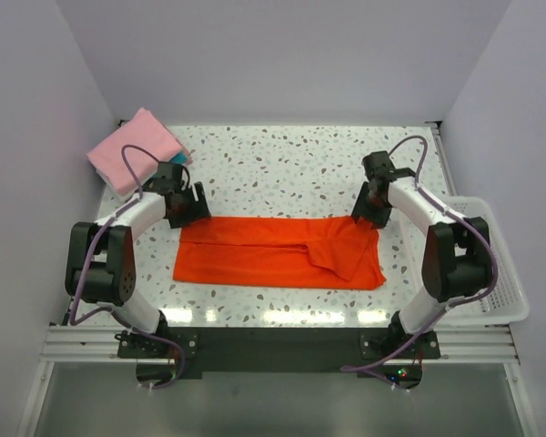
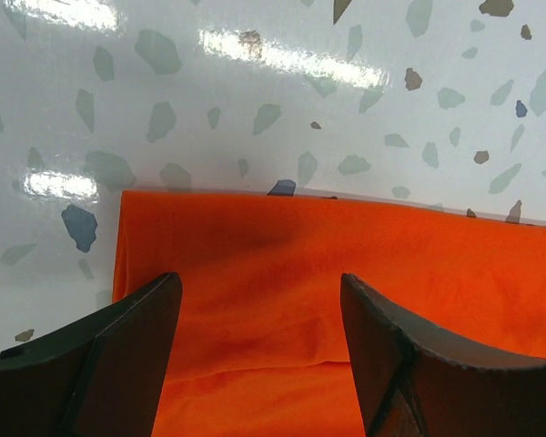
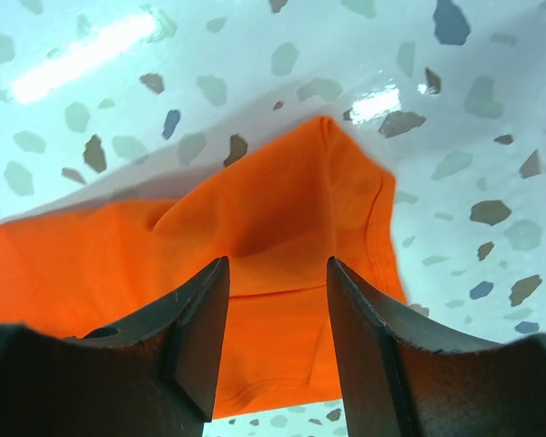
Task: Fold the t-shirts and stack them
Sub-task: Fold the tshirt
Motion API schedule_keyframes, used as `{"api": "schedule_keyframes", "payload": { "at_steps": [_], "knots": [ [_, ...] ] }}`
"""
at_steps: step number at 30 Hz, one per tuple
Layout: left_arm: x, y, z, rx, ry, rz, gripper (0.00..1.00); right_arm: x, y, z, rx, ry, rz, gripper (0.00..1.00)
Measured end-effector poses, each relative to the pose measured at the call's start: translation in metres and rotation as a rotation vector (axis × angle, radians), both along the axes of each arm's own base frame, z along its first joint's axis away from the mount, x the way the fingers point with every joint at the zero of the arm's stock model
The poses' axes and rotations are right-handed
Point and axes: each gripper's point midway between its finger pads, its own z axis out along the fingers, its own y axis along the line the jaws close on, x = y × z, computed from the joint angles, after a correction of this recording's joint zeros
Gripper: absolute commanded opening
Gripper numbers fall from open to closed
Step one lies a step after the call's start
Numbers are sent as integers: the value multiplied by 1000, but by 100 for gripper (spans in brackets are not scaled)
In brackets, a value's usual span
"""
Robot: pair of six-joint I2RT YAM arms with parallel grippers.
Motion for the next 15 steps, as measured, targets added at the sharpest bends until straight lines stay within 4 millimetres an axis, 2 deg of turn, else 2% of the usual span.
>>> {"api": "schedule_keyframes", "payload": {
  "at_steps": [7, 11, 15],
  "knots": [
    [-8, 7, -11, 32, 27, 16, 76, 7, -16, -10, -55, 16, -1, 51],
    [-13, 8, -16, 39, 40, 19, 76, 13, -18, -19, -62, 16, 4, 50],
    [-14, 8, -17, 39, 43, 19, 76, 23, -18, -25, -60, -8, 4, 44]
  ]
}}
